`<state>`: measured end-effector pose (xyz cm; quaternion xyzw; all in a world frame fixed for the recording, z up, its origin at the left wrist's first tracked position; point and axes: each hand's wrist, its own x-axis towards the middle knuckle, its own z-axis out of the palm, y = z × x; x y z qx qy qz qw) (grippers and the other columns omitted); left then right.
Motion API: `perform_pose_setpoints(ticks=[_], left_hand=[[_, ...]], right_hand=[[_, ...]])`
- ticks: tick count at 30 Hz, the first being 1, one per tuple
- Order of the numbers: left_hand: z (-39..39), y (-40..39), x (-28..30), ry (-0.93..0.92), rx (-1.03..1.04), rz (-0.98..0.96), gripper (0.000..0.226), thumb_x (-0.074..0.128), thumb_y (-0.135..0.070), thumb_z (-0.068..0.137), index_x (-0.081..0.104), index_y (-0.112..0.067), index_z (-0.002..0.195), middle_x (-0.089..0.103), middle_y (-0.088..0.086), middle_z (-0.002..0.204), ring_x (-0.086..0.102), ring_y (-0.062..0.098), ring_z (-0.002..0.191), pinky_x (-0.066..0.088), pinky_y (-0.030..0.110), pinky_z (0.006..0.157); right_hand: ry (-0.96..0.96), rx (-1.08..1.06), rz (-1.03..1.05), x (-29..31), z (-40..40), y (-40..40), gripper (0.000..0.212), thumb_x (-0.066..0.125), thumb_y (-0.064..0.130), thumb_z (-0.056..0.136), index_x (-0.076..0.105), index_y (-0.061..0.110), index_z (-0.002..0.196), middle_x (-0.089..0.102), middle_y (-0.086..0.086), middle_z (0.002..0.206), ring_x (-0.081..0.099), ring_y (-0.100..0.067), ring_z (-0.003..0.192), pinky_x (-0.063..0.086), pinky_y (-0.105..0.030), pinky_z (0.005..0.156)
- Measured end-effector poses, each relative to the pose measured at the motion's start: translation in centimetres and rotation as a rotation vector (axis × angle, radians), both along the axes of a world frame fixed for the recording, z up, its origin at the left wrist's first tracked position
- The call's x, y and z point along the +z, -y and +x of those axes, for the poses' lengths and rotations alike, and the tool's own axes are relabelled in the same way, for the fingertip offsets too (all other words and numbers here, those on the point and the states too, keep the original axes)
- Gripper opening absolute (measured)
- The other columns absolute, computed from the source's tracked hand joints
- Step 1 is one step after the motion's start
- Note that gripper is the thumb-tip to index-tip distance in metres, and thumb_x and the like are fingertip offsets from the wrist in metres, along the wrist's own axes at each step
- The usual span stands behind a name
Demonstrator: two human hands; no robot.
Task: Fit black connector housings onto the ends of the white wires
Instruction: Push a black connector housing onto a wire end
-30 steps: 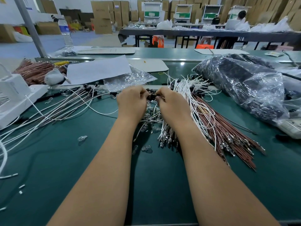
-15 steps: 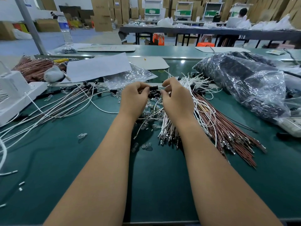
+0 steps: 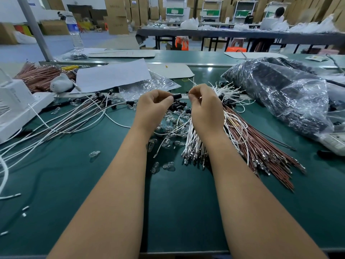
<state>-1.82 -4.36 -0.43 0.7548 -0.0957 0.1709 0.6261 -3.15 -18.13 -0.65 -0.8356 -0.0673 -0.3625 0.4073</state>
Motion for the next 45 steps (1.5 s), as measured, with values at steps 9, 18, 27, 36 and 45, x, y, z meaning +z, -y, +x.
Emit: perform_pose_setpoints(ticks=[9,18,27,36,45], left_hand=[[0.3,0.0,-0.3,0.032,-0.042,0.025,0.007,0.067,-0.01,0.089,0.068,-0.017,0.088,0.067,0.0,0.077,0.059,0.006,0.07,0.051,0.016,0.071],[0.5,0.7,-0.4,0.047,-0.077,0.074,0.004,0.065,-0.007,0.09,0.068,-0.01,0.092,0.063,-0.004,0.072,0.055,-0.004,0.061,0.044,0.01,0.062],[0.2,1.4,-0.5,0.147,-0.087,0.156,0.013,0.062,-0.006,0.091,0.061,-0.018,0.086,0.065,-0.008,0.075,0.06,0.003,0.071,0.05,0.019,0.071],[0.1,0.7,-0.3,0.215,0.082,0.216,0.005,0.068,-0.013,0.085,0.072,-0.012,0.089,0.069,0.0,0.076,0.063,0.009,0.066,0.055,0.032,0.066],[0.2,0.7,-0.3,0.248,0.103,0.188,0.008,0.068,-0.014,0.085,0.075,-0.013,0.09,0.054,-0.001,0.055,0.043,0.013,0.051,0.036,0.027,0.054]], right_hand=[[-0.091,0.123,0.262,0.2,0.3,-0.2,0.012,0.052,0.012,0.097,0.054,0.019,0.089,0.056,0.009,0.081,0.055,-0.016,0.078,0.049,-0.033,0.075],[-0.078,0.089,0.293,0.4,0.1,-0.3,0.015,0.051,0.009,0.097,0.051,0.018,0.084,0.053,0.009,0.077,0.059,-0.028,0.08,0.051,-0.046,0.077],[-0.028,0.089,0.262,0.3,0.1,-0.5,0.011,0.054,0.008,0.095,0.054,0.014,0.085,0.05,0.014,0.075,0.049,-0.014,0.074,0.05,-0.045,0.074],[0.007,0.098,0.159,0.2,-0.1,-0.4,0.006,0.058,0.01,0.094,0.06,0.008,0.088,0.055,0.007,0.08,0.048,-0.01,0.072,0.042,-0.025,0.067],[-0.075,0.144,0.356,1.0,-0.6,-0.8,0.009,0.062,0.004,0.09,0.066,0.012,0.088,0.069,-0.005,0.082,0.068,-0.024,0.078,0.057,-0.041,0.077]])
